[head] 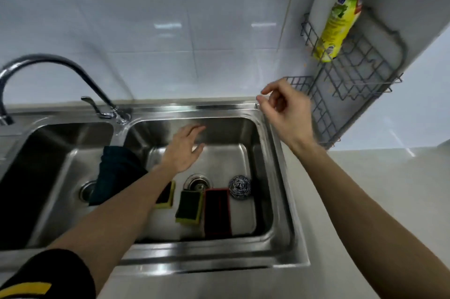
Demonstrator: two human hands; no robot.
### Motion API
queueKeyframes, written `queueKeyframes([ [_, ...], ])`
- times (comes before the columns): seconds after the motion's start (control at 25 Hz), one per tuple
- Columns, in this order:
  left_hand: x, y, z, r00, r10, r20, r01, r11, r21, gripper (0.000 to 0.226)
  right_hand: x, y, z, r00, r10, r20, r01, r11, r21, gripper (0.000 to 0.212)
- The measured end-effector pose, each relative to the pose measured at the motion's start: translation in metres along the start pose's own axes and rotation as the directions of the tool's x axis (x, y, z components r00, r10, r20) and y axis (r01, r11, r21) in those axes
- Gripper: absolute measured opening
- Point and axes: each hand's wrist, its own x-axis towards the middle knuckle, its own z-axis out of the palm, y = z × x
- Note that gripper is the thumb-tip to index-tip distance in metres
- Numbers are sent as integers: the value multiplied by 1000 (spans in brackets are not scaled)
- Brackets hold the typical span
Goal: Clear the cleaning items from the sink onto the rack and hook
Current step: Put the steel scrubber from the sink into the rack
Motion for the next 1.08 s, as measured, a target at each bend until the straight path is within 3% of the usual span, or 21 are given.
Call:
queueKeyframes([
  [0.12,-52,-70,-3,989,-144,-25,146,981,126,54,-53,36,72,937,218,272,-194,975,-111,8],
  [0.24,-95,-127,-1,963,-265,-51,269,930,251,59,-98,84,126,746,492,449,-346,862,-371,23],
  [0.4,-135,-173,4,911,-409,-50,401,853,335,71,-144,132,169,481,707,518,-317,691,-649,55],
  [0.52,-147,-182,14,902,-432,3,417,872,256,79,-166,151,188,393,790,471,-356,603,-714,61],
  [0.64,-148,-180,23,902,-432,-26,429,884,187,76,-177,166,193,367,830,420,-359,543,-759,59],
  [0.88,-149,-182,26,903,-428,-40,428,889,162,74,-176,164,196,421,849,318,-367,480,-797,75],
  [1.08,-148,-184,26,907,-419,-34,419,893,163,74,-177,148,182,548,778,307,-317,533,-785,70],
])
